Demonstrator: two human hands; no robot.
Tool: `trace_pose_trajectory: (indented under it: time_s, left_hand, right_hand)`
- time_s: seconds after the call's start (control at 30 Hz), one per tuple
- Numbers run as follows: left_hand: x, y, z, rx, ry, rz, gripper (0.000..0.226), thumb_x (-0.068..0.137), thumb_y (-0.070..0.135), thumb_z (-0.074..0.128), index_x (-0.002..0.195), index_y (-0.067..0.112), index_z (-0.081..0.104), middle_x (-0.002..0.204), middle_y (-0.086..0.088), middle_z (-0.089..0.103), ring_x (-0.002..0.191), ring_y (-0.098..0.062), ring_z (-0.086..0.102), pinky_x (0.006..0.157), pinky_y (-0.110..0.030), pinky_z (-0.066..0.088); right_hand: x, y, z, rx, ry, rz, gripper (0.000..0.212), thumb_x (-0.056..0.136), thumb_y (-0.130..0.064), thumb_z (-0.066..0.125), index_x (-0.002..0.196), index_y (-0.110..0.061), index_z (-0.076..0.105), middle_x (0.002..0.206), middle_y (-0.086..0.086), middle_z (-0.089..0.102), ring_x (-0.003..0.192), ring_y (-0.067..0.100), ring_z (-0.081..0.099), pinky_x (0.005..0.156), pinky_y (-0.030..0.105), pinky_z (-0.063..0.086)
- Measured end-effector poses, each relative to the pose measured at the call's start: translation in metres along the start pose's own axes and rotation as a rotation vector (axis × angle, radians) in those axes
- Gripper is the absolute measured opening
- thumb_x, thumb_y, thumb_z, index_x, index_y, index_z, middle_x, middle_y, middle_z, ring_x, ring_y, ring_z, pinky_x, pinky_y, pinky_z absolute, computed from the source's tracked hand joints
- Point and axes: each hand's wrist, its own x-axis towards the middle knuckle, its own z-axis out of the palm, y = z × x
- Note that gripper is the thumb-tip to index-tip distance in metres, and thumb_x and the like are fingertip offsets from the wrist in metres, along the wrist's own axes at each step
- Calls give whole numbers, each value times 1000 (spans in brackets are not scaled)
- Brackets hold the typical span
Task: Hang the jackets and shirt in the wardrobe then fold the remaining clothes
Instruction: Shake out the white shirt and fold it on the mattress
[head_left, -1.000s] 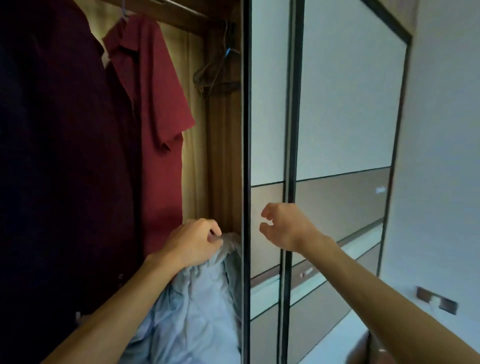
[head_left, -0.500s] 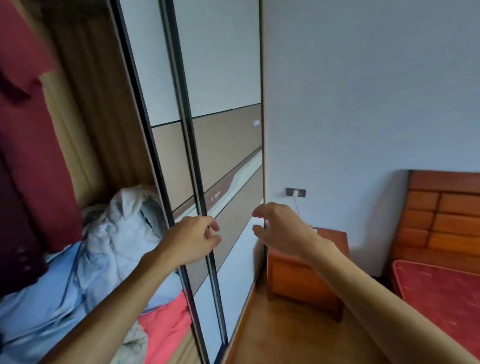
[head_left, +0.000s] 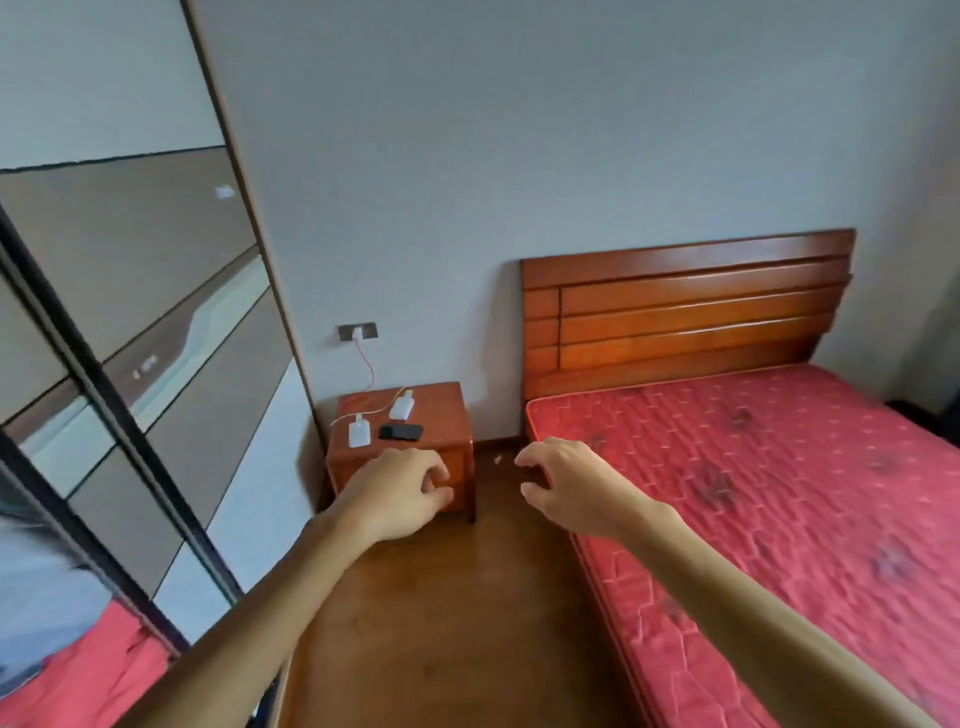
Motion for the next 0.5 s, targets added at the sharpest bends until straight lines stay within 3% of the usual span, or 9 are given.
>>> trace_pose_trajectory:
  time_s: [0.1,0.4,0.5]
  left_hand:
    - [15,66,40,37,-62,84,29,96,41,60,123,29,62,112,8,69,97,-9,65,84,-24,54]
    - [22,271,172,70,-297,302,29,93,44,60,117,30,65,107,7,70,100,-15,65,89,-35,53]
    - [19,326,209,106,-392,366,28,92,44,59,116,30,66,105,8,71,97,-15,67,90,-36,53]
  right_hand:
    - [-55,65,-15,-27,24,126,42,94,-27,58,134,-15,57,135,3,58,126,21,54,105,34,45]
    - [-247,231,-50,-8,34,464,29,86,-19,60,113,-12,67,111,5,65,104,23,61,92,39,50]
    - [-311,272,-46,20,38,590,36,88,-19,55,123,-11,62,120,7,62,112,26,59,94,42,50]
